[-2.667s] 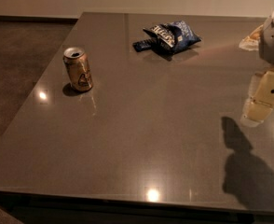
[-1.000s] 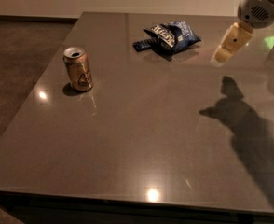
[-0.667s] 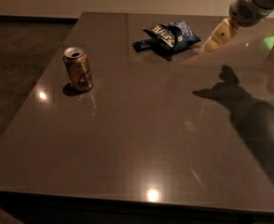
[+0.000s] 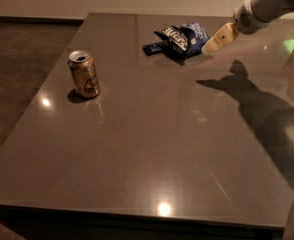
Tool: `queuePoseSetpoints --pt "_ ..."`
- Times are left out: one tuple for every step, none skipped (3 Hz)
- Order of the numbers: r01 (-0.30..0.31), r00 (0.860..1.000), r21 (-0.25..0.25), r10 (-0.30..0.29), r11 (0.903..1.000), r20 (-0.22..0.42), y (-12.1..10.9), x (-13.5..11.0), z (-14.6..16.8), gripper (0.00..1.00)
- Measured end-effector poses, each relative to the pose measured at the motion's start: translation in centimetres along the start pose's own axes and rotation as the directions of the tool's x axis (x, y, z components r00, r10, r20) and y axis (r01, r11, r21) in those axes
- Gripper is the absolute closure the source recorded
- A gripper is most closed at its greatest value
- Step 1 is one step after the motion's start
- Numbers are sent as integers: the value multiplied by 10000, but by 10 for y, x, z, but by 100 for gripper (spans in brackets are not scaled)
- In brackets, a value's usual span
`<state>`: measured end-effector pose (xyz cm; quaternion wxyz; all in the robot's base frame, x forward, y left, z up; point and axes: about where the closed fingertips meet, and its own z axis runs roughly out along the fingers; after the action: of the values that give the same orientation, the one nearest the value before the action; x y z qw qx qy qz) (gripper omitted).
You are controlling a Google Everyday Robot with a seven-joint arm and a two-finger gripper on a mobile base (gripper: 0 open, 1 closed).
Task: Pick blue chip bag
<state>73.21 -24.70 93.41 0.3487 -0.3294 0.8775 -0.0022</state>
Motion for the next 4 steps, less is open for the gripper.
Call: queuePoseSetpoints --pt "-192 9982 411 168 9990 579 -2 -8 26 0" --pt "-183 9940 793 95 9967 1089 5 -15 51 0" --pt "-182 9940 792 95 9967 1088 5 -15 51 0" --pt "-294 9948 795 214 9964 994 6 -16 55 0"
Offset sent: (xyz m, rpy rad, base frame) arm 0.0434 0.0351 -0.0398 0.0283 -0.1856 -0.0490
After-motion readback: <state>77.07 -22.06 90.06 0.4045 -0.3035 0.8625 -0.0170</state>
